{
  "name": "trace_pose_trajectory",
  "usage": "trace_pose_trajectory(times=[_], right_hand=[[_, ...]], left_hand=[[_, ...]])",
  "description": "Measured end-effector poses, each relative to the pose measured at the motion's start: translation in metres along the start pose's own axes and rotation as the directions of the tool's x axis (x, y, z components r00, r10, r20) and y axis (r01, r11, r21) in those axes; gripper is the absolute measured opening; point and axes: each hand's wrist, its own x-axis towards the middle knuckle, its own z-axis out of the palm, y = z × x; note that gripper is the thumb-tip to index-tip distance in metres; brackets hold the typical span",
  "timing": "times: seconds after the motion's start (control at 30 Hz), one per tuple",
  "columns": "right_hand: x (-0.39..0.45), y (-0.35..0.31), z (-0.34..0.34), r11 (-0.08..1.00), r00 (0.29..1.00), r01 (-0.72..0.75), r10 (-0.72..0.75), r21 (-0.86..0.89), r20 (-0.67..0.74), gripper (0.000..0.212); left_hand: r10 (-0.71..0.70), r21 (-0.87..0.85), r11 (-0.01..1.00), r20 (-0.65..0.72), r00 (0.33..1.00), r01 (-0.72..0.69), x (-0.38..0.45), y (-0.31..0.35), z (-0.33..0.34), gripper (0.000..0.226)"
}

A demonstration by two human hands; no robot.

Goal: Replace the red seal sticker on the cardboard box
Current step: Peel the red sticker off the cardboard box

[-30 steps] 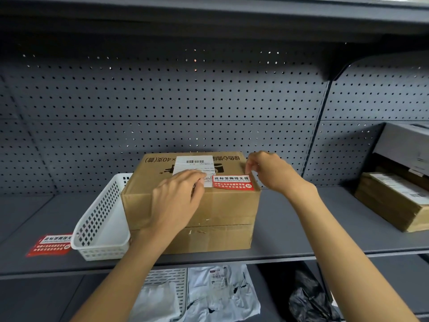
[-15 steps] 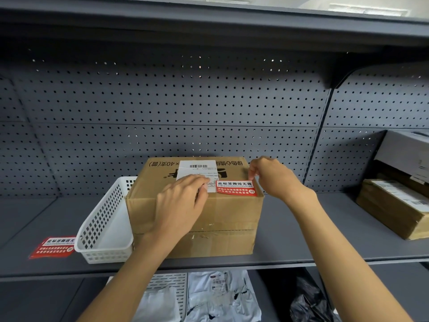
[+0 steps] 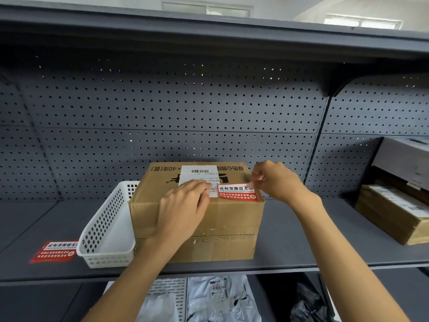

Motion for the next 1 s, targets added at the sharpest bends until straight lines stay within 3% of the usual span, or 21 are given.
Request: trace_pose_trajectory(times=[0.13, 0.33, 0.43, 0.53, 0.6, 0.67, 0.77, 0.87, 0.93, 1.0], right_hand=[[-0.011, -0.003, -0.014, 0.993, 0.989, 0.032, -0.015, 0.113, -0.145, 0.010], [-0.030, -0.010, -0.033, 0.934, 0.975, 0.162, -0.101, 0.318, -0.199, 0.020], [-0.044, -0.010, -0.041, 0.900, 0.984, 0.177, -0.152, 0.398, -0.094, 0.018], [-0.060, -0.003, -0.038, 0.872, 0.976, 0.131, -0.198, 0.472, 0.094, 0.016], [-0.068, 0.006, -0.027, 0.876, 0.976, 0.103, -0.181, 0.471, 0.124, 0.016], [-0.074, 0.012, -0.010, 0.895, 0.991, 0.066, -0.111, 0.441, 0.078, 0.018], [-0.076, 0.014, 0.011, 0.898, 0.996, 0.031, -0.066, 0.440, 0.064, 0.018], [-0.077, 0.007, 0.021, 0.884, 0.992, 0.038, -0.090, 0.465, 0.091, 0.019], [-0.077, 0.001, 0.025, 0.891, 0.994, 0.034, -0.078, 0.452, 0.079, 0.021], [-0.075, -0.003, 0.026, 0.910, 0.996, 0.030, -0.061, 0.413, 0.062, 0.023]], left_hand=[[0.006, -0.005, 1.000, -0.007, 1.000, -0.006, 0.000, 0.000, -0.001, 0.018], [0.025, -0.062, 0.998, 0.040, 0.999, -0.022, 0.003, -0.006, 0.003, 0.022], [0.038, -0.276, 0.961, 0.060, 0.997, -0.020, 0.002, -0.017, 0.001, 0.025], [0.009, -0.156, 0.987, -0.092, 0.996, -0.023, -0.015, -0.033, -0.011, 0.031], [-0.060, -0.115, 0.992, -0.127, 0.990, 0.045, -0.030, -0.047, -0.018, 0.042], [-0.203, -0.231, 0.957, -0.102, 0.974, 0.175, -0.046, -0.060, -0.020, 0.052], [-0.386, -0.522, 0.784, 0.014, 0.922, 0.336, -0.062, -0.064, -0.019, 0.077], [-0.443, -0.625, 0.677, 0.075, 0.893, 0.388, -0.067, -0.062, -0.018, 0.086], [-0.456, -0.613, 0.680, 0.077, 0.887, 0.402, -0.065, -0.060, -0.020, 0.087], [-0.451, -0.540, 0.743, 0.033, 0.892, 0.395, -0.060, -0.054, -0.024, 0.084]])
